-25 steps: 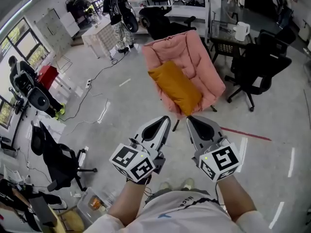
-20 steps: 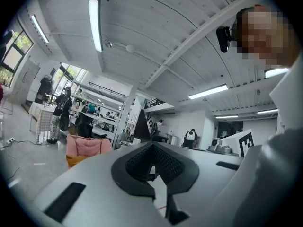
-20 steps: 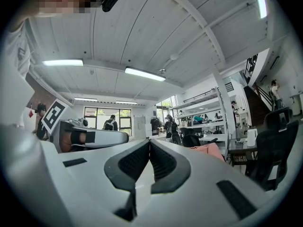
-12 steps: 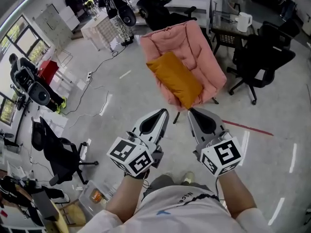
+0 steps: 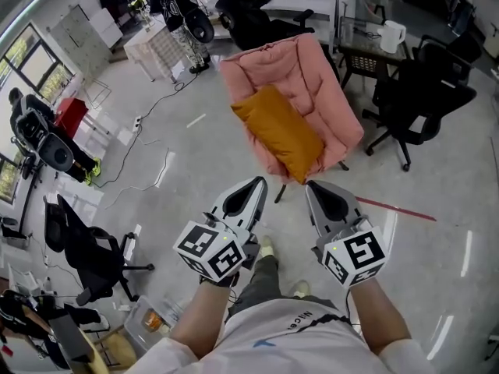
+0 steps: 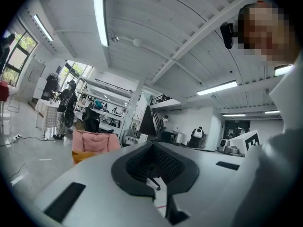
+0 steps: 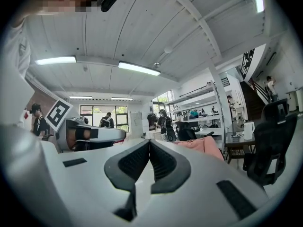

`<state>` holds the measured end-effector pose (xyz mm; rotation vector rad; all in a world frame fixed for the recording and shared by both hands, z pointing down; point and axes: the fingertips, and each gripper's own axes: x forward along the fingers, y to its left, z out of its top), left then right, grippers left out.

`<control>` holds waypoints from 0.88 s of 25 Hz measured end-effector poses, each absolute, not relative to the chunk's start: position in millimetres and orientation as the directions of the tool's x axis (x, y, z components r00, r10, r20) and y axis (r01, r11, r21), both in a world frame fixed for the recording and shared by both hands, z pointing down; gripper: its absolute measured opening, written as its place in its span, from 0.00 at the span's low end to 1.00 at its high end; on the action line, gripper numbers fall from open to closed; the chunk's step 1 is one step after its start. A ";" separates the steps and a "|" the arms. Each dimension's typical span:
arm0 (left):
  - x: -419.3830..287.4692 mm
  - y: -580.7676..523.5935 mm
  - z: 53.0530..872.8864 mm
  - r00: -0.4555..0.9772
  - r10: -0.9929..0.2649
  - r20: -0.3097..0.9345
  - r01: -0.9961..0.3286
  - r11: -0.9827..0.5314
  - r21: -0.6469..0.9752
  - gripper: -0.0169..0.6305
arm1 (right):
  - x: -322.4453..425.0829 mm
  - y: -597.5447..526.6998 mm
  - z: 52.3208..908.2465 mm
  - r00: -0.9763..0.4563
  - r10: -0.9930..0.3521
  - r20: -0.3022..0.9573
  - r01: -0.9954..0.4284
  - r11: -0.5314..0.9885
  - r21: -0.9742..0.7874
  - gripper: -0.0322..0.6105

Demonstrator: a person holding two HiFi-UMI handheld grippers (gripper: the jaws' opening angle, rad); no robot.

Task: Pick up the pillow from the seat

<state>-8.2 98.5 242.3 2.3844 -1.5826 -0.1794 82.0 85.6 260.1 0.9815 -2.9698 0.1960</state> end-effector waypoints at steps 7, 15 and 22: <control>-52.0 28.2 274.8 0.411 -0.909 0.068 -0.873 -0.370 0.319 0.04 | 40.7 28.6 293.2 -0.781 -0.616 0.101 -0.624 0.773 -0.114 0.07; -119.6 -77.0 337.4 0.457 -0.879 0.135 -0.853 -0.390 0.347 0.04 | -32.4 -64.5 356.2 -0.723 -0.661 0.201 -0.688 0.716 -0.118 0.07; -170.4 -150.1 439.1 0.466 -0.851 0.241 -0.835 -0.334 0.436 0.05 | -54.6 -119.9 451.6 -0.599 -0.731 0.326 -0.787 0.612 -0.074 0.07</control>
